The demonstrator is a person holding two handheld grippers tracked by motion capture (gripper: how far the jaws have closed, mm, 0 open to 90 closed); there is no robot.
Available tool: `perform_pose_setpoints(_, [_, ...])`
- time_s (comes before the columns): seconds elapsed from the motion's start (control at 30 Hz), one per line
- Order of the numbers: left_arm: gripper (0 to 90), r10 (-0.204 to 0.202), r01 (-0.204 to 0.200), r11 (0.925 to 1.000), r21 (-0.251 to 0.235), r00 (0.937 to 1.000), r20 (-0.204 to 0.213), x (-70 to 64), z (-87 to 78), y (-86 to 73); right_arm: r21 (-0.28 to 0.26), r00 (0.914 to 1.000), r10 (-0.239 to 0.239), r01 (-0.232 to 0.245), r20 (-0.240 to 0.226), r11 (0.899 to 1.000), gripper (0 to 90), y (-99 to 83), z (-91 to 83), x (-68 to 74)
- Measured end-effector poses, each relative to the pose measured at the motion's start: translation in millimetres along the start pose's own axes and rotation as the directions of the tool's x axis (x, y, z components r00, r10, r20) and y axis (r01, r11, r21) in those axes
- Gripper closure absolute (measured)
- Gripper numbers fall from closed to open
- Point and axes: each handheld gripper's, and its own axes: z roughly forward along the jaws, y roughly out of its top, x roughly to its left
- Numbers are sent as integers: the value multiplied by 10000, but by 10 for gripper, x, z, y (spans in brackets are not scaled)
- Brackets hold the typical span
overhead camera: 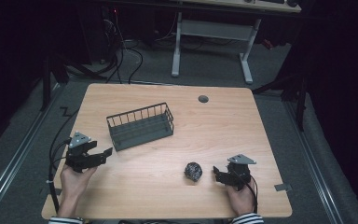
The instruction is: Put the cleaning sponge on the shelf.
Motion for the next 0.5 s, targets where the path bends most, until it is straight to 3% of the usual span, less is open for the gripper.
perform_pose_setpoints(0.5, [290,-265,265,9996,3,9996,42,13,92,327,-6,10000,-17,17,-13,10000,224,-1,-1,1])
